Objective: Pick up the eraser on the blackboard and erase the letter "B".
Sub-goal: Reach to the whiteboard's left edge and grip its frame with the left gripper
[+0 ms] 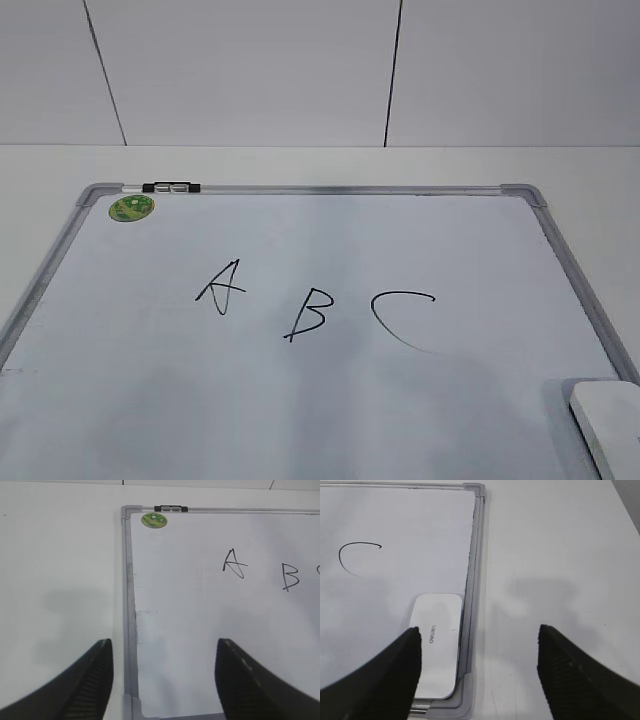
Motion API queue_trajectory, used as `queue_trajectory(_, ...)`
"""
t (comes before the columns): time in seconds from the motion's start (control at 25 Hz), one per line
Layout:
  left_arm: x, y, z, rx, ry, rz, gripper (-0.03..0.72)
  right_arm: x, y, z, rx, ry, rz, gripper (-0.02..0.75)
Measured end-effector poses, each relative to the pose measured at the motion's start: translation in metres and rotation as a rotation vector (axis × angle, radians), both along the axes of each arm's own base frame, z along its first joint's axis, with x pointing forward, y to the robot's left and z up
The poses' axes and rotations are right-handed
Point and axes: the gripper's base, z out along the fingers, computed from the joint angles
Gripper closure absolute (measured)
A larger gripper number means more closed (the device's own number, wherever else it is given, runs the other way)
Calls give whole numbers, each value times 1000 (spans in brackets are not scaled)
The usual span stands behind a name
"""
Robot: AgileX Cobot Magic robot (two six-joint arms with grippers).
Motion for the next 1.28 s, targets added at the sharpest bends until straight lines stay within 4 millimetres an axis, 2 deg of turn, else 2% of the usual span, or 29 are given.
queue_trajectory(1.28,0,0,0,2,0,1,204,0,0,0,0,0,0,165)
